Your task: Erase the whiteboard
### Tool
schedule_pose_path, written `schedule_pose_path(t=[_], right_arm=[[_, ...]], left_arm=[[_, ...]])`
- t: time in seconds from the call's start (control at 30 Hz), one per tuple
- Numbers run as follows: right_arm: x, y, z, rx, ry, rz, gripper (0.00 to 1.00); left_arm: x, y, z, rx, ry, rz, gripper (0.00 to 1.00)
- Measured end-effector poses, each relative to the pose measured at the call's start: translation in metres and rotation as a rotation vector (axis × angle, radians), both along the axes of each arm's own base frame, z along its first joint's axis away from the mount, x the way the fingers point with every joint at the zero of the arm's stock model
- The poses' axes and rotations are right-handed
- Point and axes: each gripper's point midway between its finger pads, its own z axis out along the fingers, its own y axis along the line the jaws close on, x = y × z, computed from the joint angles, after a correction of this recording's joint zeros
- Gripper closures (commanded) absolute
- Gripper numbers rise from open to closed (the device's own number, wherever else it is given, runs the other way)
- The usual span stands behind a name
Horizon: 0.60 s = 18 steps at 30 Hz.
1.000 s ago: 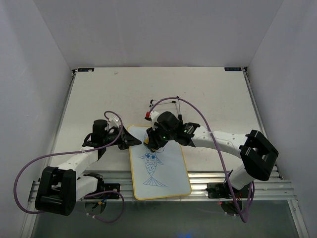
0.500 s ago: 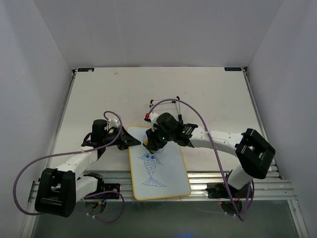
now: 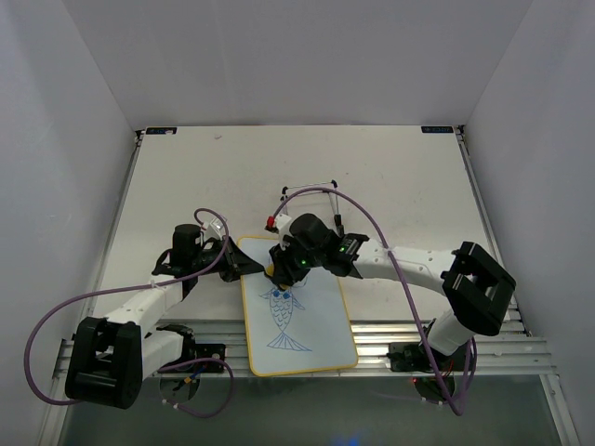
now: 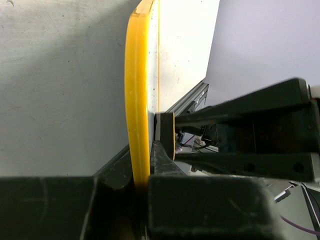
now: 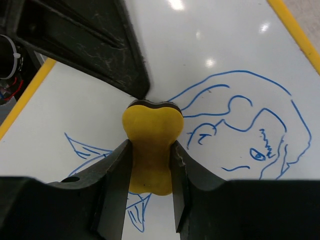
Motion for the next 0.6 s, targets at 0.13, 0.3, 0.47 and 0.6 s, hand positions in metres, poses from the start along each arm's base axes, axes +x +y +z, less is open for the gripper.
schedule_pose_path(t=[0.13, 0.3, 0.47, 0.6], right_arm=[[-0.009, 0.007, 0.003, 0.005, -0.015, 0.025, 0.86], [-0.005, 0.006, 0.002, 0.001, -0.018, 0.011, 0.87], [0.008, 0.003, -0.002, 0.004, 0.042, 0.012, 0.88], [0.038, 0.001, -0.007, -0.020, 0.057, -0.030, 0.89]], left_arm=[[0.000, 0.000, 0.000, 0.001, 0.001, 0.000, 1.00], [0.000, 0.001, -0.001, 0.002, 0.003, 0.000, 1.00], [0.000, 0.001, -0.001, 0.002, 0.005, 0.001, 1.00], [0.000, 0.001, -0.001, 0.002, 0.005, 0.004, 1.00]])
